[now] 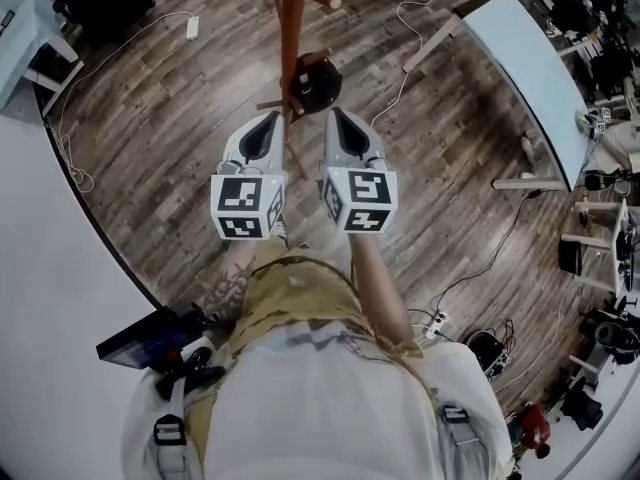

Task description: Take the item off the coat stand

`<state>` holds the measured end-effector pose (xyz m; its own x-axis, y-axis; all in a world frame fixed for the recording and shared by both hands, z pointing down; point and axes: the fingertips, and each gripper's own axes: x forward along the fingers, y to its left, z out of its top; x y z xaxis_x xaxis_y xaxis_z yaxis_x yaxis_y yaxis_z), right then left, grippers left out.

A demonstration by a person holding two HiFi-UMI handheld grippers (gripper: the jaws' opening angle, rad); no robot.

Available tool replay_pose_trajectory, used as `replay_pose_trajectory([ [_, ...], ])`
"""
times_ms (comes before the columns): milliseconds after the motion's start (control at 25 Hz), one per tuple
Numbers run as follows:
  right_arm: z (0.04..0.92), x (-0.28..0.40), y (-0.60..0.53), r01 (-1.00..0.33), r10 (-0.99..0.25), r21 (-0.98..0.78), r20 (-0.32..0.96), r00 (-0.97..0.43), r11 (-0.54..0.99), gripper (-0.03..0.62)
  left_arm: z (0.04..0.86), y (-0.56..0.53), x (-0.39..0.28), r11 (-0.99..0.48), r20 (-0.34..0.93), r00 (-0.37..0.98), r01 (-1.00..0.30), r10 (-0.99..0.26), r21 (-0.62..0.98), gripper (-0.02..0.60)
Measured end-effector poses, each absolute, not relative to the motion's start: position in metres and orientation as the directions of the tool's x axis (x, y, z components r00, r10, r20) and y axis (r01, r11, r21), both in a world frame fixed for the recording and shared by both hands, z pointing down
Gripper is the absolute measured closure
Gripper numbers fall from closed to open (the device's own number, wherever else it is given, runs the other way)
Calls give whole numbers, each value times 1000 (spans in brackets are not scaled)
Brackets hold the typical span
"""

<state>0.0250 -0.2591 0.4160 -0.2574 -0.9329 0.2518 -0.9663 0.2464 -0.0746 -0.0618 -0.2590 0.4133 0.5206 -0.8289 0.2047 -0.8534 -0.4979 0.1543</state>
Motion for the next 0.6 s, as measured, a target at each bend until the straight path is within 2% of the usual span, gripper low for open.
replay_pose_trajectory([
  [240, 445, 23, -295, -973, -917, -49, 326, -229, 225, 592, 440, -292, -61, -506, 255, 540, -841, -802, 190, 583],
  [600, 479, 26, -357, -957, -866, -51, 415, -280, 285, 592, 466, -341, -53, -455, 337, 492, -870, -802, 189, 583],
])
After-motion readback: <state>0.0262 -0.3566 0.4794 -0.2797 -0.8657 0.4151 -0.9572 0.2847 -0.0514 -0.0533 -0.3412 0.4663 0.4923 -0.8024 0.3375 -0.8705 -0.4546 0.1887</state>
